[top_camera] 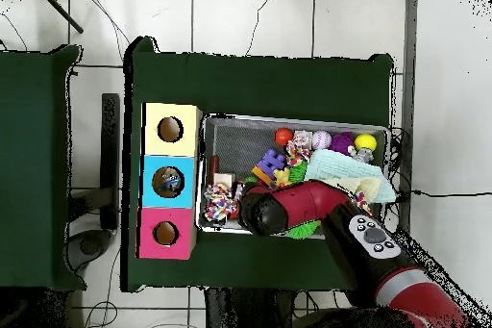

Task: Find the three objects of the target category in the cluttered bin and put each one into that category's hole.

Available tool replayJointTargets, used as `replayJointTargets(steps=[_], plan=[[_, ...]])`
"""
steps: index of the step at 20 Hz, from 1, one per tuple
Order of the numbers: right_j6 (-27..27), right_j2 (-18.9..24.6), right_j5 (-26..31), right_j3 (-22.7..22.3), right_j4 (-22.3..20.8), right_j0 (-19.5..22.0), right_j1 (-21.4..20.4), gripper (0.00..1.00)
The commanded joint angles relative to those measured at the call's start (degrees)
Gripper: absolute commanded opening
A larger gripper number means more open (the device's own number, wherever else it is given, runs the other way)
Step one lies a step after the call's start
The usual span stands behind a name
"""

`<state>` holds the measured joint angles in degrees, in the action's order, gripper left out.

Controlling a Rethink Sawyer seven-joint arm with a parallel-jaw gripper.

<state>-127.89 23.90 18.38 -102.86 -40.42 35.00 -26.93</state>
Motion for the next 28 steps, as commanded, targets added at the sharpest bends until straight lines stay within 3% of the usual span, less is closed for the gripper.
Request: replayJointTargets(steps=[1,14,23,28], plan=[[11.17,6.63,12.51,-3.53,2.62,0.32,1.31,1.0],[11.3,10.07,15.89,-6.55,4.15,2.38,2.35,1.0],[15.96,12.72,19.16,-6.02,3.04,4.6,5.43,1.0],[15.16,13.38,16.19,-4.94,1.0,4.74,6.81,1.0]])
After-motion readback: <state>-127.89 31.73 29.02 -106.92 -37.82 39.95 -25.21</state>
